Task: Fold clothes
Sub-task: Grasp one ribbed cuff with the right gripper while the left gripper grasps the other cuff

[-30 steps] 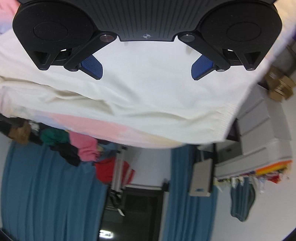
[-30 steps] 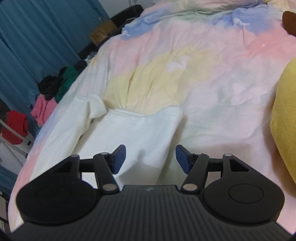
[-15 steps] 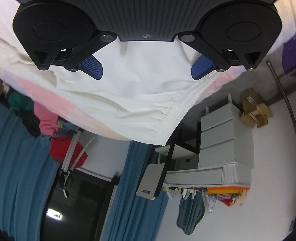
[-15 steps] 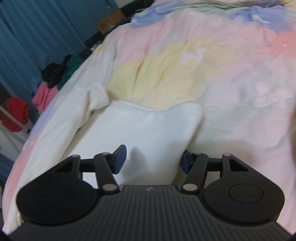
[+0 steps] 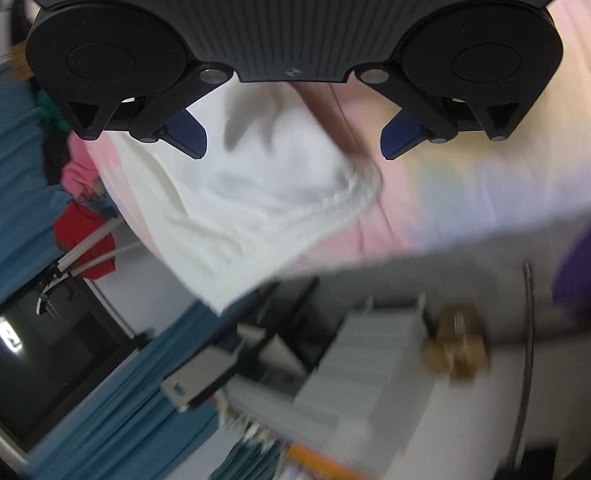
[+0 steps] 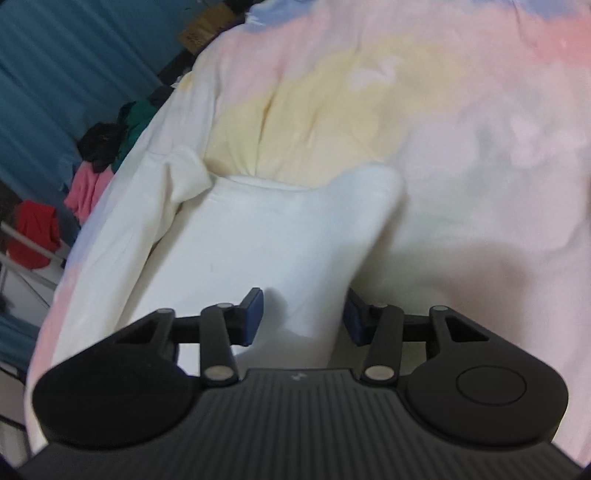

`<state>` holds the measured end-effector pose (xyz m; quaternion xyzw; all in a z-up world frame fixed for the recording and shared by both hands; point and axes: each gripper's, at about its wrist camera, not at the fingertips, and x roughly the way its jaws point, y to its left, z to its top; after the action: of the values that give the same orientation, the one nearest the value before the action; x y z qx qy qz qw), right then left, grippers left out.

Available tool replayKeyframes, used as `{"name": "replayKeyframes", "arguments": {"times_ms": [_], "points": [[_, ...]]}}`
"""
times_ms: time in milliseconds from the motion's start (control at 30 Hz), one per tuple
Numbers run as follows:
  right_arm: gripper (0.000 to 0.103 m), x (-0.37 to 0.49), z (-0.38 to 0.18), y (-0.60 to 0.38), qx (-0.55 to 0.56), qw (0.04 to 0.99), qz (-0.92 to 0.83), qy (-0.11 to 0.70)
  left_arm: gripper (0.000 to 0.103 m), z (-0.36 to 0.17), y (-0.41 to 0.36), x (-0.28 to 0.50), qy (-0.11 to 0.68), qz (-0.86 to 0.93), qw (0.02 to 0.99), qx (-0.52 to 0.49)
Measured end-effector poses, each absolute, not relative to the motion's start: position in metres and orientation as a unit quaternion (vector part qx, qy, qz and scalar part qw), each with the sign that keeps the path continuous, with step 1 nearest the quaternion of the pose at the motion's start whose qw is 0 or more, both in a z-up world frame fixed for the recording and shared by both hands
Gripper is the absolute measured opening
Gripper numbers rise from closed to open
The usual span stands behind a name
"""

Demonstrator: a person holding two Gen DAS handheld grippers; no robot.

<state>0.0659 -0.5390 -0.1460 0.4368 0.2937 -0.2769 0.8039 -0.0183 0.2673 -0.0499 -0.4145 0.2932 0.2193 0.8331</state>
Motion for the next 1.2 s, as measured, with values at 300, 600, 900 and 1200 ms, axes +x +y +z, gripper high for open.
{"name": "replayKeyframes", "arguments": {"times_ms": [300, 600, 900, 1200], "points": [[0.039, 0.055, -0.129, -0.544, 0.496, 0.819, -0.213, 0.194, 0.088, -0.091, 0.291, -0.019, 0.292, 0.129, 0.773, -0.549], [0.006, 0.053, -0.126, -0.544, 0.47, 0.822, -0.248, 0.204, 0.032, -0.083, 0.297, -0.02, 0.239, 0.11, 0.79, -0.553], [0.005, 0.022, -0.079, -0.534, 0.45, 0.846, -0.259, 0.122, 0.009, -0.044, 0.291, -0.035, 0.143, 0.096, 0.837, -0.519], [0.006, 0.051, -0.029, -0.541, 0.379, 0.883, -0.256, 0.107, 0.008, 0.01, 0.295, 0.013, 0.137, 0.071, 0.861, -0.484]]}}
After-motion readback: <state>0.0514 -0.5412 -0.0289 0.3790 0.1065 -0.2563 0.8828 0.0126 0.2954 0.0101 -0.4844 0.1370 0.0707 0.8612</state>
